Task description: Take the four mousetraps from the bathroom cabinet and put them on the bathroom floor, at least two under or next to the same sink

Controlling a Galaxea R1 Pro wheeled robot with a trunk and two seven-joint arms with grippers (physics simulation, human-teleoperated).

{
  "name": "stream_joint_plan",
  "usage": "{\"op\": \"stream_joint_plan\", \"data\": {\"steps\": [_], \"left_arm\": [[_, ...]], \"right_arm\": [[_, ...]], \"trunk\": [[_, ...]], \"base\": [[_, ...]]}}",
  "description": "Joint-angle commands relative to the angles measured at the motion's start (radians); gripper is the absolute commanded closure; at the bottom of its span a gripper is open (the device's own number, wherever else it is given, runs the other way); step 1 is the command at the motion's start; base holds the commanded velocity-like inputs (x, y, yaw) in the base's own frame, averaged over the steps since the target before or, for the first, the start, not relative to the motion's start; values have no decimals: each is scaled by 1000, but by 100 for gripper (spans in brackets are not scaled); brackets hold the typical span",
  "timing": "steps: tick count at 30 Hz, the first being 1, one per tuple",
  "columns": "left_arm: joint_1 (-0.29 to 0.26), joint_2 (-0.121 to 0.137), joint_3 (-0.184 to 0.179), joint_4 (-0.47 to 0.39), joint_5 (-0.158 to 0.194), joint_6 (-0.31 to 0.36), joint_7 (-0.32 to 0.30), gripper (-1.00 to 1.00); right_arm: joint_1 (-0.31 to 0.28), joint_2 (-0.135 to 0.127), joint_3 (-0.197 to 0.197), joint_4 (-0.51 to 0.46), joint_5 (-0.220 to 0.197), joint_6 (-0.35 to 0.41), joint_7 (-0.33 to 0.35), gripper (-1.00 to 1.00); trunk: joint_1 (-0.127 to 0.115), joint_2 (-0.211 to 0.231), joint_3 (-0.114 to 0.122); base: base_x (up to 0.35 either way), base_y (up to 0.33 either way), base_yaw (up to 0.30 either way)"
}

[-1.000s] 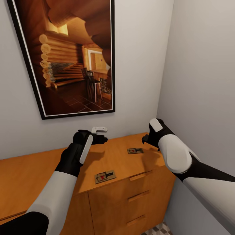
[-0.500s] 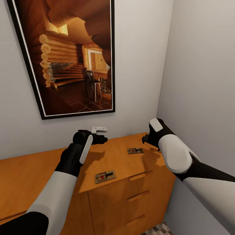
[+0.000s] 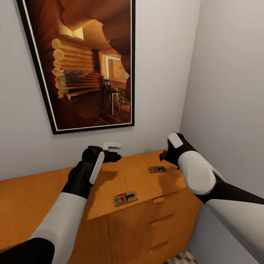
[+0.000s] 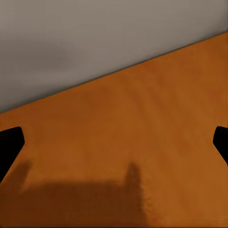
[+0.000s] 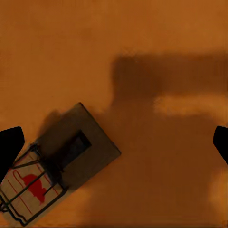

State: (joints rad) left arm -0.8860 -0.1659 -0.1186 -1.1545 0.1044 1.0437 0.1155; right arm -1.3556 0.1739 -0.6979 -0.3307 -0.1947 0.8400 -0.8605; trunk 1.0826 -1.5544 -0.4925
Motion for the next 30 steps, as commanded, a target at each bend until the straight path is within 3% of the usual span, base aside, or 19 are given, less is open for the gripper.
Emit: {"op": "stream_joint_plan", "data": {"steps": [1,30], "left_arm": [[-1,0,-1,-1,11,4,10,-100],[-1,0,-1,3,11,4,10,-100]], "right_arm": [[0,1,1,-2,-11,2,-9,-100],[0,1,1,-2,-11,1,-9,-100]], "trunk": [[0,-1,-1],[0,-1,-1]], "base": [[0,155,0],[0,23,0]]}}
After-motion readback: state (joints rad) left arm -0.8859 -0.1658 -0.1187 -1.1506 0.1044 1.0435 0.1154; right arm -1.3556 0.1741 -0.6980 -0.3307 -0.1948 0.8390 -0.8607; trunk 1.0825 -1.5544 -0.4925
